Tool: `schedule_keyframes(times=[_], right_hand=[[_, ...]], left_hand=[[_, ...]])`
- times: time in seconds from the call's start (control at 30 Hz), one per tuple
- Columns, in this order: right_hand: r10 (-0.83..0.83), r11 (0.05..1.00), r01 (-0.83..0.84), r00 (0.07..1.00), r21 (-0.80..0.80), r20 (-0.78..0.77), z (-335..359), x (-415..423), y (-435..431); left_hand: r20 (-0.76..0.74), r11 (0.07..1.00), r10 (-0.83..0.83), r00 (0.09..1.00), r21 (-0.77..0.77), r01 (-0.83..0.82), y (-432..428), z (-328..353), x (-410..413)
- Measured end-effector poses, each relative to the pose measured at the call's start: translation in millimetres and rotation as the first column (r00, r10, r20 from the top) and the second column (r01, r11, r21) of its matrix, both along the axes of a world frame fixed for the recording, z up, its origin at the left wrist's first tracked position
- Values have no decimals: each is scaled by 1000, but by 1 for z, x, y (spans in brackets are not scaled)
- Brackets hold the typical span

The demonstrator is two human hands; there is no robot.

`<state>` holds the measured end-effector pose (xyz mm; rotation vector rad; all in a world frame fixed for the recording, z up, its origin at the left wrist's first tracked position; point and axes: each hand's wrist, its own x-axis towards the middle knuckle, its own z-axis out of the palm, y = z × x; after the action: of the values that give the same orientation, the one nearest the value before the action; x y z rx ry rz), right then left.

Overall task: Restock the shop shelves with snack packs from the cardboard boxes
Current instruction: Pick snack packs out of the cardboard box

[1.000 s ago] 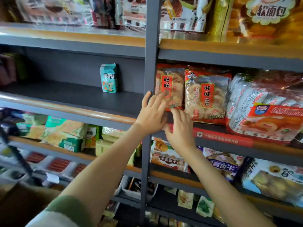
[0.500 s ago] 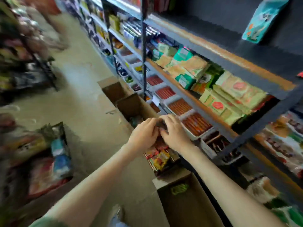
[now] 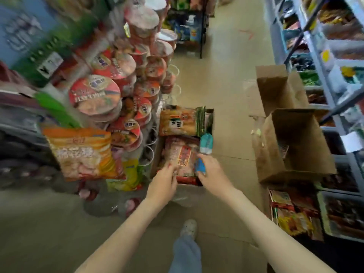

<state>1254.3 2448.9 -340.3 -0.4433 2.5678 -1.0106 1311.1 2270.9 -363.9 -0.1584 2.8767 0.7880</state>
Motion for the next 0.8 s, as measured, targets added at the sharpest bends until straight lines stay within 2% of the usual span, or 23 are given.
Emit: schedule_keyframes(times=[0.13,0.2,0.3,0.43,0.53,0.67,0.73,0.8], right_hand=[[47,993,-64,985,101,165,-51,-20,-58],[65,970,-83,995,231,81,-73,-26,-74],[54,895,-4,993,446,-101,-94,-33,-80],[11,838,114,974,534,-224,-111,-41,-56],[-106,833,143,989,535,-99,-124,-45,-35],[-205,935,152,969,320,138,-133,-48,-27],[-221,954,177,960,244,171,-130,-51,-31],[-216,955,170,960,242,180,-130,-54,-35]], left_hand=[[227,998,49,973,-54,-38,-47,-41,-20],[299,997,59,952,-59,-43,-55,-61,-33],[381,996,80,921,-54,-64,-58,-88,-55],[500,989,138,855,-33,-141,-53,-121,-84],[573,969,172,801,48,-242,-50,-143,-101],[627,918,261,734,72,-389,-54,-153,-113],[639,895,286,714,88,-438,-59,-152,-119],[658,882,296,692,91,-463,-60,-151,-124]])
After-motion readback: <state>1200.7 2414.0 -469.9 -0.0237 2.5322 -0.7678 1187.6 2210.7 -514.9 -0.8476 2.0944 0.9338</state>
